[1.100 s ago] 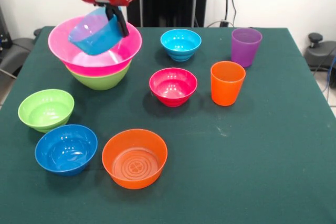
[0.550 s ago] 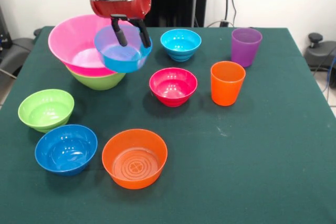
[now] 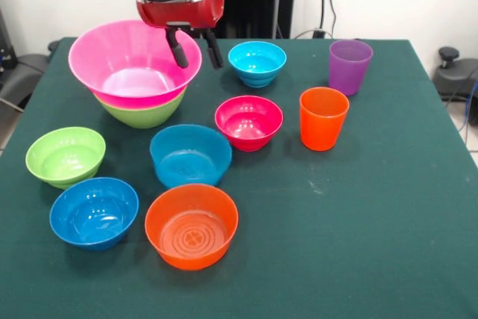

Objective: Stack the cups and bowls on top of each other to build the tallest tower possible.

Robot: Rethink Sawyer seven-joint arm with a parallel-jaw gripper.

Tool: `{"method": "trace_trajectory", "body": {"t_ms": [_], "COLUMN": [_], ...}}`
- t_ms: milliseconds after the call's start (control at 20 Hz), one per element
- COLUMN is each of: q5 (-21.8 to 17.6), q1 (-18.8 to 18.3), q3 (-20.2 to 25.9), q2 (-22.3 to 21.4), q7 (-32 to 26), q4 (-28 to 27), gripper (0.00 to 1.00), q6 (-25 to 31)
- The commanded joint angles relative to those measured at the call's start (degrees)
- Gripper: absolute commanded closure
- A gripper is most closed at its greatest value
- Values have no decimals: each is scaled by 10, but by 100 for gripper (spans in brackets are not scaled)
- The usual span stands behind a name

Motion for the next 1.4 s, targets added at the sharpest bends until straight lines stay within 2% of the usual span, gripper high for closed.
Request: {"method": "trace_trajectory", "body": {"t_ms": [50, 300, 550, 700, 1050, 1250, 1400], "q5": [-41, -43, -54, -59, -63, -93, -99], "q1": [6, 18, 82, 120, 178, 208, 212], "q3": [27, 24, 3, -12, -15, -28, -26], "q2": [13, 14, 16, 13, 47, 63, 89], "q7": [-64, -55, -13, 0, -35, -44, -52], "q4": [7, -7, -57, -107, -257, -321, -347], "gripper": [0, 0, 0, 0, 0, 0, 0], "q6": [-3, 4, 6, 41, 164, 194, 189]}}
